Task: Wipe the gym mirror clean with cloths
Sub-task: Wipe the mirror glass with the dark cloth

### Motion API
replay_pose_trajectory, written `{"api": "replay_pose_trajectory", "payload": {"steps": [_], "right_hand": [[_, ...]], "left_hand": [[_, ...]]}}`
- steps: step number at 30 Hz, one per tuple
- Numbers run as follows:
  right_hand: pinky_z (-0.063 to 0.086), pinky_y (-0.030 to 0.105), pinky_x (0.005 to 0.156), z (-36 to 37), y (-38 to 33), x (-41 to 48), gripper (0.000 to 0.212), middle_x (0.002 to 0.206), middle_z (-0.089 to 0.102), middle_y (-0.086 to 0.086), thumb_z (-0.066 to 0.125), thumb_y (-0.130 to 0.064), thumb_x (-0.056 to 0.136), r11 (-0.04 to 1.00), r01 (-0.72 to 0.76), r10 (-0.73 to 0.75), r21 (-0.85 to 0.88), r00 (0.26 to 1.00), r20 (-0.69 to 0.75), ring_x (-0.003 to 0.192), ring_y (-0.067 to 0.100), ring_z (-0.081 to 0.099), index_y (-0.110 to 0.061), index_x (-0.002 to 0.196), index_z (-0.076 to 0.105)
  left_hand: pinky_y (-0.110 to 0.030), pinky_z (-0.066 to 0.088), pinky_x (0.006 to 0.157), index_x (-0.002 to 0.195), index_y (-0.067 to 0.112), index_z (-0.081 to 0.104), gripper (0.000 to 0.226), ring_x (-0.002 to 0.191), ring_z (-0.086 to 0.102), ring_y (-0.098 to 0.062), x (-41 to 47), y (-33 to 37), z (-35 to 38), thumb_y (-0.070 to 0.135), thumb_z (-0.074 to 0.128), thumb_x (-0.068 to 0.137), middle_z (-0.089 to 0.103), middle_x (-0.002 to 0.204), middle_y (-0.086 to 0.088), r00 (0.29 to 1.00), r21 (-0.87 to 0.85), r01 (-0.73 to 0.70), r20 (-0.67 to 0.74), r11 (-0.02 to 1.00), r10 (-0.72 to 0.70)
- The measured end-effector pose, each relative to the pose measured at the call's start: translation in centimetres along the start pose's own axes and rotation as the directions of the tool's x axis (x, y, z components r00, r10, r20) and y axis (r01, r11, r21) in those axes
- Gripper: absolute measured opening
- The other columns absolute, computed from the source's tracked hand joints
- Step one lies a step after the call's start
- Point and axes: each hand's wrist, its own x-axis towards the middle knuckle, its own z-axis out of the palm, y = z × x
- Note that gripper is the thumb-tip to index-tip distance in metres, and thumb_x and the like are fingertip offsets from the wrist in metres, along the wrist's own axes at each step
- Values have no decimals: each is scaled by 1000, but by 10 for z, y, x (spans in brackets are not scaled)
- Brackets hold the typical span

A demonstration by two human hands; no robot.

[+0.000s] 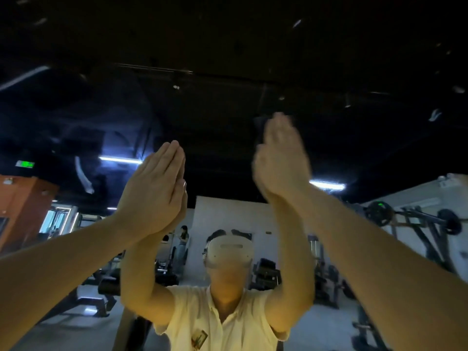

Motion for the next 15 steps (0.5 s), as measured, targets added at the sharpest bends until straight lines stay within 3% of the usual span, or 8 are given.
{"api": "replay_pose_trajectory", "payload": {"steps": [2, 4, 7, 11, 13, 15], "right_hand": [[17, 51, 127, 6, 54, -10, 71, 167, 16, 27, 9, -37, 102, 973, -229, 229, -23, 973, 26, 156, 38, 15, 5, 158, 21], [19, 51, 126, 3, 77, -19, 68, 166, 17, 29, 16, -34, 104, 904, -426, 424, 23, 904, 62, 155, 40, 17, 7, 158, 20], [13, 51, 128, -6, 40, -21, 66, 168, 8, 27, 25, -34, 107, 854, -514, 508, 86, 857, 82, 157, 39, 9, 3, 161, 12], [11, 53, 128, -16, -72, -27, 71, 168, 3, 25, 24, -39, 102, 979, -153, 153, 138, 988, 12, 157, 38, 2, 0, 160, 11], [3, 51, 128, -23, -120, -41, 70, 169, -1, 25, 22, -37, 103, 979, 109, -117, 171, 992, 38, 158, 37, -3, -1, 161, 8], [-5, 45, 128, -29, -129, -50, 67, 170, -3, 20, 21, -38, 107, 939, 283, -302, 197, 950, 74, 158, 31, -6, -2, 162, 6]], "left_hand": [[-44, 15, 128, 161, 2, 23, 67, 158, 18, -27, 0, 3, 1, 39, 17, 106, 21, 170, -16, 1000, -4, 10, 1, 1000, -10], [-43, 12, 129, 162, 2, 21, 67, 159, 14, -26, 1, 5, 3, 39, 17, 106, 19, 170, -15, 1000, -16, 23, -8, 1000, -23], [-42, 8, 129, 162, 3, 18, 67, 159, 10, -24, -1, 8, 5, 40, 17, 106, 16, 171, -14, 999, -23, 31, -10, 999, -31], [-43, 9, 129, 163, 7, 16, 68, 159, 8, -22, 0, -1, 2, 43, 17, 105, 13, 171, -12, 1000, -49, 8, 28, 999, -7], [-46, 13, 129, 161, 11, 15, 66, 159, 10, -22, 1, -6, -3, 42, 18, 103, 16, 171, -12, 998, -100, -6, 55, 995, 11], [-47, 15, 129, 161, 11, 17, 67, 158, 12, -22, 2, -9, -8, 42, 18, 101, 17, 170, -12, 996, -141, -7, 82, 990, 18]]}}
